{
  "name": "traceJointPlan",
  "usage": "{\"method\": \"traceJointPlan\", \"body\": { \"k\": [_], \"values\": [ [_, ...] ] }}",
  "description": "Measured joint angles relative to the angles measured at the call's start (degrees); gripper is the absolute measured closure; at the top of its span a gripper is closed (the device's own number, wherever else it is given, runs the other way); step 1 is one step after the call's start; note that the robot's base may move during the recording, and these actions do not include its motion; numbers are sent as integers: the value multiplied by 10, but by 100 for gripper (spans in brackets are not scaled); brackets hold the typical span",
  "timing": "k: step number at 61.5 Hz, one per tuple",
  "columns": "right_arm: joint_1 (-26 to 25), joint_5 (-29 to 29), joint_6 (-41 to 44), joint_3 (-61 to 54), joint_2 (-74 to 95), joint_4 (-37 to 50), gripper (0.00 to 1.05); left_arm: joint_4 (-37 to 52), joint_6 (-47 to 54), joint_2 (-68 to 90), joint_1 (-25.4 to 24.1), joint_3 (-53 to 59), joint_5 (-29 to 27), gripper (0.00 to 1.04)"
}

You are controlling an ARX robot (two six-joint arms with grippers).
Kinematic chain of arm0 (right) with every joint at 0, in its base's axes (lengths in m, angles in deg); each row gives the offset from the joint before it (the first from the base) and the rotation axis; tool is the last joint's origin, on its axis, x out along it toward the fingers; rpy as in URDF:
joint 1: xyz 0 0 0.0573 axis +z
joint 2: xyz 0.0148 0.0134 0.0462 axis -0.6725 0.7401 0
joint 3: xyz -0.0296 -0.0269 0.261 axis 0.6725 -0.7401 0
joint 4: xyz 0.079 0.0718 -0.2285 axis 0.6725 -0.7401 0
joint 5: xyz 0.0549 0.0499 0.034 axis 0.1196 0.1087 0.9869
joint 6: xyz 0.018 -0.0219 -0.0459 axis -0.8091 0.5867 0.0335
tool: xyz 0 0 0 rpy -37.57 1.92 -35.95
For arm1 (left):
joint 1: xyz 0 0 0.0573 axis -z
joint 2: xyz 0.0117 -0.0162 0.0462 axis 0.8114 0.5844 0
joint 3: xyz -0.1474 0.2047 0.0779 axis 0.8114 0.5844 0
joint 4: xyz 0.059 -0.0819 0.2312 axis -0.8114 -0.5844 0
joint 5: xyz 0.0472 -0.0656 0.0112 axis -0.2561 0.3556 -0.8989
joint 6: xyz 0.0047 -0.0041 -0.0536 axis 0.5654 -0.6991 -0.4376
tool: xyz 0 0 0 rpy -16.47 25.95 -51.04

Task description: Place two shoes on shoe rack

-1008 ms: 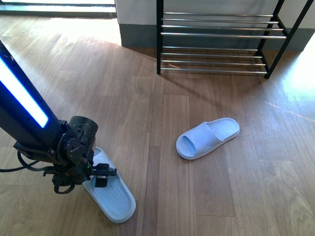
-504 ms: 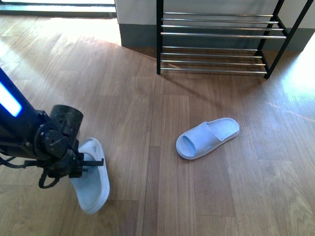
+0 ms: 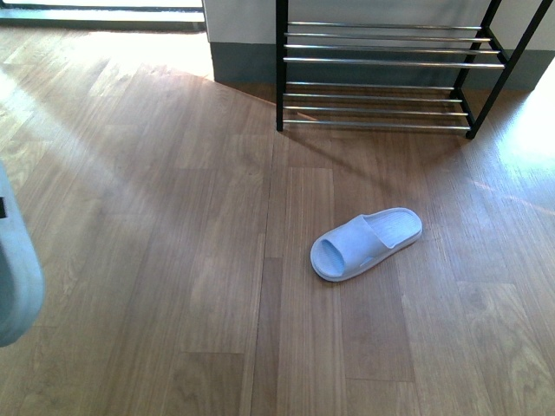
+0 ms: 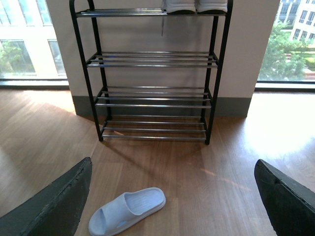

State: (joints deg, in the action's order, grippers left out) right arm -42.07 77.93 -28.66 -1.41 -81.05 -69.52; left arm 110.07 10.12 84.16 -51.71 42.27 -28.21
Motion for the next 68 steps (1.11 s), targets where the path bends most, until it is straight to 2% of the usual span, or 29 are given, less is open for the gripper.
{"method": "traceJointPlan", "body": {
  "k": [7, 11, 15, 68],
  "values": [
    [0, 0, 0, 0, 0, 0, 9, -24, 8, -122, 18, 66, -46, 103],
    [0, 0, 0, 0, 0, 0, 9, -64, 15, -223, 34, 107, -93, 103],
    [0, 0, 0, 0, 0, 0, 9, -78, 18, -290, 39, 125, -107, 103],
    [0, 0, 0, 0, 0, 0, 9, -79, 24, -319, 42, 127, -109, 103]
  ]
}}
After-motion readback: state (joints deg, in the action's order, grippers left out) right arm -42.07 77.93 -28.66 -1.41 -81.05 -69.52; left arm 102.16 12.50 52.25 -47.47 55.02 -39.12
